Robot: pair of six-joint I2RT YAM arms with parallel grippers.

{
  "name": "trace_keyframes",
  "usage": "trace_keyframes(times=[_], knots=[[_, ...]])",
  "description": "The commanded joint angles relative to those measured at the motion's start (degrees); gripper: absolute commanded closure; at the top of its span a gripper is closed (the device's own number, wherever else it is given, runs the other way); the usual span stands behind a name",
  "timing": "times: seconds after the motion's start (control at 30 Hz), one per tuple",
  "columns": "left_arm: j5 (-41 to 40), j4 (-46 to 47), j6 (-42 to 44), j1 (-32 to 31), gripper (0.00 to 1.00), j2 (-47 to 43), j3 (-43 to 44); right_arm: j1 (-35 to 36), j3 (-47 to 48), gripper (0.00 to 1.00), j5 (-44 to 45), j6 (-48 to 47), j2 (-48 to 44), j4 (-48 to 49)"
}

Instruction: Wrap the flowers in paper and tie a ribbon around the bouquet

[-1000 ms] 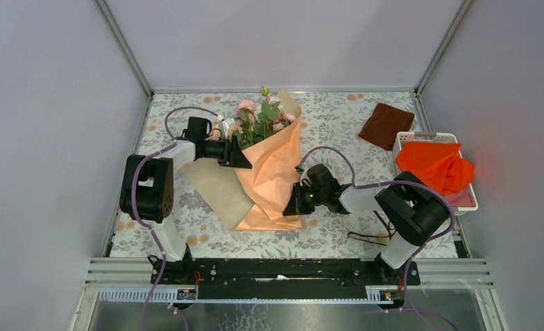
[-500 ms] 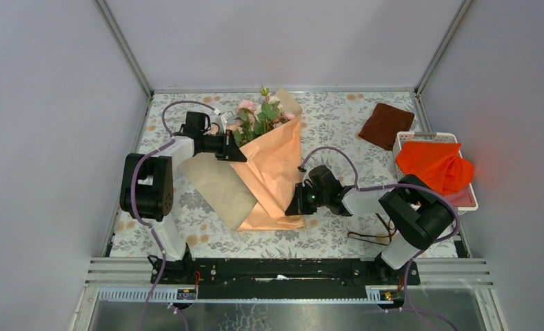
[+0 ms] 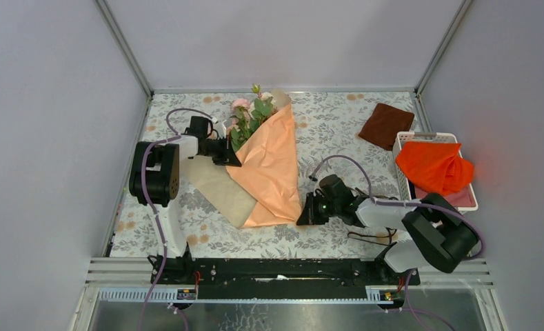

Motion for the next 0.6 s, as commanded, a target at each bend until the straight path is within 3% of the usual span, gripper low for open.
trace_keyframes(times=[0.0,0.07,0.17,0.2,0.3,0.33,0.47,0.57], knots=[[-3.73,4.94,2.49,1.03,1.00,-0.53,-0.78,0.11,-0.25,0.92,4.17,-2.95,-6.41,-17.95],[-2.80,5.32,2.99,0.53,1.00,-0.68,-1.45,0.06,2.03,0.87,5.19,-3.78,-10.24,-21.75],[-2.18,5.48,3.34,0.01,1.00,-0.74,-2.02,-0.08,5.84,0.69,8.42,-4.79,-14.98,-24.96],[-2.09,5.57,3.28,0.00,1.00,-0.75,-2.09,-0.33,6.50,0.61,9.44,-4.86,-15.99,-25.08],[-2.30,5.78,3.56,-0.04,1.00,-0.90,-2.31,-1.72,6.65,0.24,11.83,-3.70,-16.03,-22.26],[-2.33,5.81,3.60,-0.01,1.00,-0.92,-2.36,-2.49,6.34,0.18,11.42,-3.01,-14.85,-19.86],[-2.09,5.84,3.45,0.00,1.00,-0.88,-2.36,-3.20,6.78,0.15,6.70,-1.77,-6.25,-10.89],[-1.90,5.94,3.07,0.00,1.00,-0.49,-2.32,-3.22,7.46,0.28,2.55,-1.37,0.10,-6.70]])
